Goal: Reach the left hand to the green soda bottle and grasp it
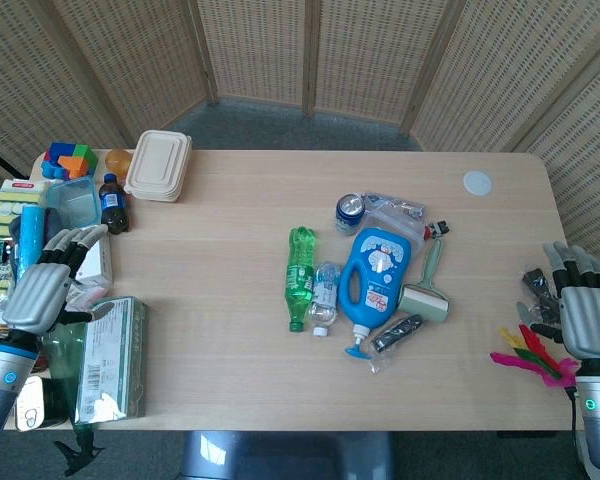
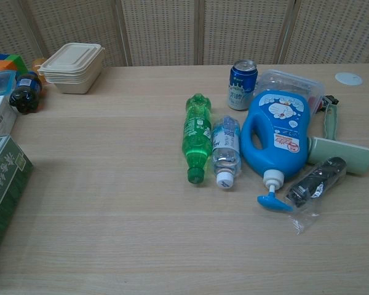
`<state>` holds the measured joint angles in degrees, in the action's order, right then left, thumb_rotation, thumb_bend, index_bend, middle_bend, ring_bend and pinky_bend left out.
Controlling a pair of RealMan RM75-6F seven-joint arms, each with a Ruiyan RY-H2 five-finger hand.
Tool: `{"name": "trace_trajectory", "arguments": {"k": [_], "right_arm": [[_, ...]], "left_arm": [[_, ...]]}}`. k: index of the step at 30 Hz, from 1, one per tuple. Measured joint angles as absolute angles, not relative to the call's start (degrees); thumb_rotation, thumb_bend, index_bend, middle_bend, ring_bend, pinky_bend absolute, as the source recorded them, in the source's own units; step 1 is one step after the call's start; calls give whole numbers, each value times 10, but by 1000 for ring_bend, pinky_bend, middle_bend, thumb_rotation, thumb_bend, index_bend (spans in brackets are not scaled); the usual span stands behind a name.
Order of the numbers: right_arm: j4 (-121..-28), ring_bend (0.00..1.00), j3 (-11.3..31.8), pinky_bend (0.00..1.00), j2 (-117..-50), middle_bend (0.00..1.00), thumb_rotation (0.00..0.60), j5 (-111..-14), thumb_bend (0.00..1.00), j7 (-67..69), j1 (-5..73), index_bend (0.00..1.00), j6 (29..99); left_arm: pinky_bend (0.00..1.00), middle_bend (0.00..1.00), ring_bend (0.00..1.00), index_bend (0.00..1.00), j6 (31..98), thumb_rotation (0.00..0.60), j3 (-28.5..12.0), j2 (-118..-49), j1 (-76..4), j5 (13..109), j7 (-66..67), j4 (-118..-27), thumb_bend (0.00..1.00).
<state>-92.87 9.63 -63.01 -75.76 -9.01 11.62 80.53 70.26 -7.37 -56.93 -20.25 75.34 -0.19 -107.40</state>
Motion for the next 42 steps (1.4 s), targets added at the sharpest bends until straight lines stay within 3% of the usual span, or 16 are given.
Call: {"name": "trace_trajectory", "arguments": {"k": [11,20,26,38,42], "right_arm": [[-942,0,95,0,-624,0,421,-767,320,-72,111,0,811],[-949,0,91,0,-622,0,417,-773,320,-65,105,0,815],[-954,0,87,0,-619,0,416,-776,320,-64,101,0,816],[-958,0,84,0,-607,0,419,-772,320,-62,93,0,816],[-962,0,85,0,-602,0,418,-771,321,-63,91,0,817]], "left_arm": [[0,0,0,0,693,587,-73,-563,-208,761,3,-1080,226],[0,0,0,0,642,586,-80,-563,-245,765,5,-1074,226],[0,0,0,0,572,587,-95,-586,-305,764,9,-1045,235],[0,3,0,0,415,590,-114,-703,-448,770,-14,-916,264],[0,59,0,0,365,589,-113,-747,-495,772,-17,-859,277]]}}
